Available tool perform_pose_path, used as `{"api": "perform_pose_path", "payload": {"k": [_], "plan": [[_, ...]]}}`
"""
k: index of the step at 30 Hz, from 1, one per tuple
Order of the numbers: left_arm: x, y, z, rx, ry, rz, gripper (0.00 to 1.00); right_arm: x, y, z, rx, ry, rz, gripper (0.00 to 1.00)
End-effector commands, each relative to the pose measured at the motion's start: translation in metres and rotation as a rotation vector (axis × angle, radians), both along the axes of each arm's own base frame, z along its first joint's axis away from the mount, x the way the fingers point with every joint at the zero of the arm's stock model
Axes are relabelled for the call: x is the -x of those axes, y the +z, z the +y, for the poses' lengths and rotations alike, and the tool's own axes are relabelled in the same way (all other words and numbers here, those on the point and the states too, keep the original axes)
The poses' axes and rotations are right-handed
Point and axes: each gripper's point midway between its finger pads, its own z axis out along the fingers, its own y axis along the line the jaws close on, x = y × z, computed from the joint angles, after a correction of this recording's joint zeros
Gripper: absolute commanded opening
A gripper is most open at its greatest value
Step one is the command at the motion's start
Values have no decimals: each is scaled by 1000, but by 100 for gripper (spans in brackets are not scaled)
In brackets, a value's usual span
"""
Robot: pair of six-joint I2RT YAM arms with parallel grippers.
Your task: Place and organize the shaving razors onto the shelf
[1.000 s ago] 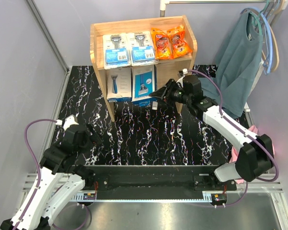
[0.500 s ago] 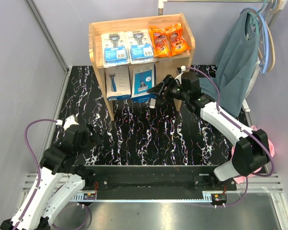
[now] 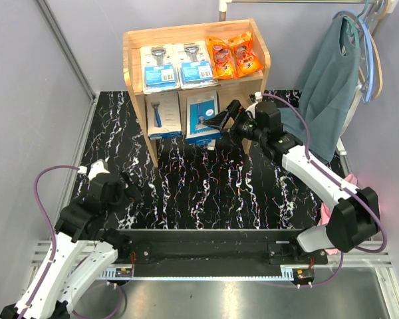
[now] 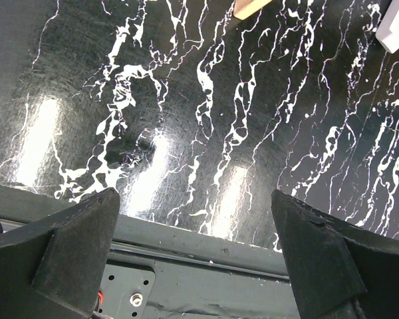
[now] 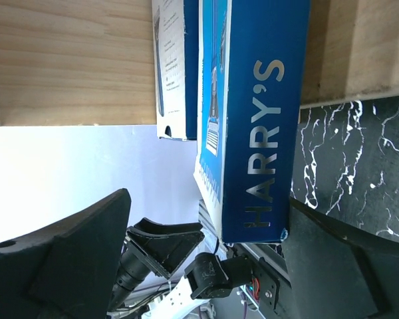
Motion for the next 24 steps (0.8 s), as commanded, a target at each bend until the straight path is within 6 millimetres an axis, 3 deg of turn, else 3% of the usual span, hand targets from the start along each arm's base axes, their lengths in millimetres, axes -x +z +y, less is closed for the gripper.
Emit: {"api": "perform_pose_path", "payload": {"k": [1, 6, 14, 15, 19, 22, 24], "plan": [[-6, 9, -7, 31, -22, -49, 99, 8, 16, -10, 19, -30, -49, 99], [-6, 8, -8, 36, -29, -45, 99, 10, 6, -14, 49, -39, -29, 100], [-14, 9, -33, 59, -173, -35, 99, 10, -4, -20, 89, -66, -6, 98], [-18, 12, -38, 77, -195, -58, 99, 10, -4, -21, 90, -71, -7, 85], [-23, 29, -48, 118, -235, -131, 99, 8, -4, -20, 86, -77, 6, 51], [-28, 39, -50, 120, -243, -155, 99, 5, -5, -21, 84, -94, 14, 40], [-32, 41, -56, 128, -263, -151, 99, 4, -4, -21, 84, -101, 9, 39]]}}
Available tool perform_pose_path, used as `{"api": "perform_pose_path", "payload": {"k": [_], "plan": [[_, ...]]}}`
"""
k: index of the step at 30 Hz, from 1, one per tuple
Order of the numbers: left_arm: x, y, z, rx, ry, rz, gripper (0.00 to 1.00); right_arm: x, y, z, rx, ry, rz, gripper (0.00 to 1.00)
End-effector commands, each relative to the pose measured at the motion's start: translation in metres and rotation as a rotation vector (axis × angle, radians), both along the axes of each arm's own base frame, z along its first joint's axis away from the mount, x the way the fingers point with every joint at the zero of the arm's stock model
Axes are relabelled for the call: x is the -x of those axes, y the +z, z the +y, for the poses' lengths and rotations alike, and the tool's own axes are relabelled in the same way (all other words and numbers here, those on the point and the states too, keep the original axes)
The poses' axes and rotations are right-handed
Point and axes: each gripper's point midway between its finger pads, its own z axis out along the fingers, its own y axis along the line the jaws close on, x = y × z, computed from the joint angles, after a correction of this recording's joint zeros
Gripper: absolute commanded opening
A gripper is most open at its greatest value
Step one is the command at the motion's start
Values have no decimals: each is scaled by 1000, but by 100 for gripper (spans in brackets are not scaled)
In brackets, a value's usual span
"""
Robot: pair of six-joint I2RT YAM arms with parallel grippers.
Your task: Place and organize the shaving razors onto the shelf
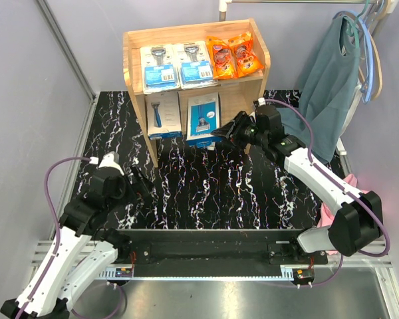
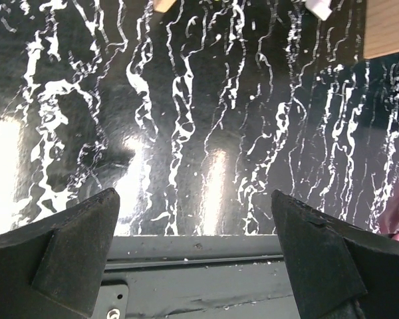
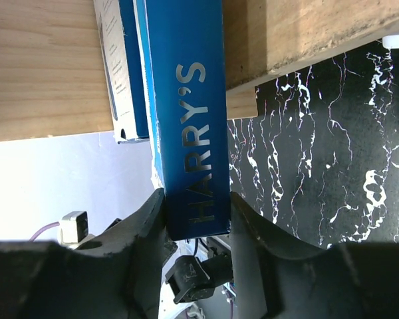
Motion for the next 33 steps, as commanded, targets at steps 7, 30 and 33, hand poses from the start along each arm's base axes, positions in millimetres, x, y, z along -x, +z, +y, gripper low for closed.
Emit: {"api": "perform_pose_path", "payload": {"k": [7, 30, 33], "plan": [[-17, 27, -27, 80, -105, -95, 99, -12, 27, -1, -39, -59, -88, 47], [-6, 16, -38, 133, -164, -95, 99, -46, 37, 14, -8, -203, -150, 60], [-5, 15, -38, 137, -169, -93, 99, -49, 41, 14, -4, -218, -158, 68]]}}
